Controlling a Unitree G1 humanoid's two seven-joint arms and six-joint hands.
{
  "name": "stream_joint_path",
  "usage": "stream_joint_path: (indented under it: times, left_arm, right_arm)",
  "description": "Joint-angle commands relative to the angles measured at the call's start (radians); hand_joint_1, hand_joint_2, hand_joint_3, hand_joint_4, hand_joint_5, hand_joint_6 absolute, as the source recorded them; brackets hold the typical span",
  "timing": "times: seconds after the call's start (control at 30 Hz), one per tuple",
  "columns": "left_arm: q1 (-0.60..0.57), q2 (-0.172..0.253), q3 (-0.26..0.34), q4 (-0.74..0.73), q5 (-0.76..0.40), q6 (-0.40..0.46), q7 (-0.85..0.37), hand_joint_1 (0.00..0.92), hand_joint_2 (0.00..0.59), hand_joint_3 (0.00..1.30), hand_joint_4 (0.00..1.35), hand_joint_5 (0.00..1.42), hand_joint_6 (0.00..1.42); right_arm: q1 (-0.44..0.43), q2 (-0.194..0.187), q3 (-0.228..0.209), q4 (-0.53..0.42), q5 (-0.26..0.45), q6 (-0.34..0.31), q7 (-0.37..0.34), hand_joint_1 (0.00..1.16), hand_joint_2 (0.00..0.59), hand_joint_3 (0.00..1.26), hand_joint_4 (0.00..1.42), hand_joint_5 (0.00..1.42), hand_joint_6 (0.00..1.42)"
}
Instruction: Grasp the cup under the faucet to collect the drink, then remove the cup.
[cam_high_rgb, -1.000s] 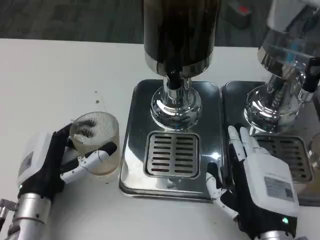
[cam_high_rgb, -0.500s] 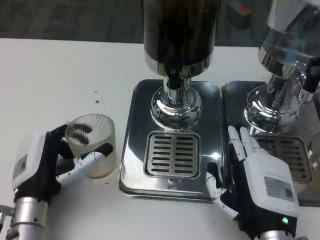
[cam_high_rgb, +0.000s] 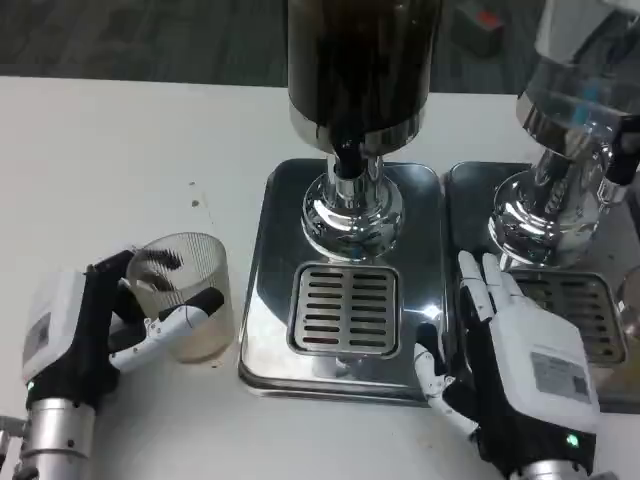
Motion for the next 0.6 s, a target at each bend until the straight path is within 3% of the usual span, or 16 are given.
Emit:
stream_joint_path:
  times: [0.03, 0.6]
  left_arm:
    - [-0.014, -0.009, -0.001, 0.013, 0.007, -0.019, 0.02, 0.392, 0.081, 0.66, 0.74, 0.89, 0.85]
    - [-0.047, -0.007, 0.009, 0.0, 0.007, -0.066, 0.046, 0.473, 0.065, 0.68, 0.75, 0.92, 0.88]
  right_arm:
    - [-0.004, 0.001, -0.005, 0.002, 0.014, 0.001, -0.01, 0.39, 0.521, 0.05, 0.0, 0.09, 0.16]
    - [-0.008, 0.001, -0.004, 0.005, 0.018, 0.005, -0.017, 0.39, 0.514, 0.05, 0.0, 0.09, 0.17]
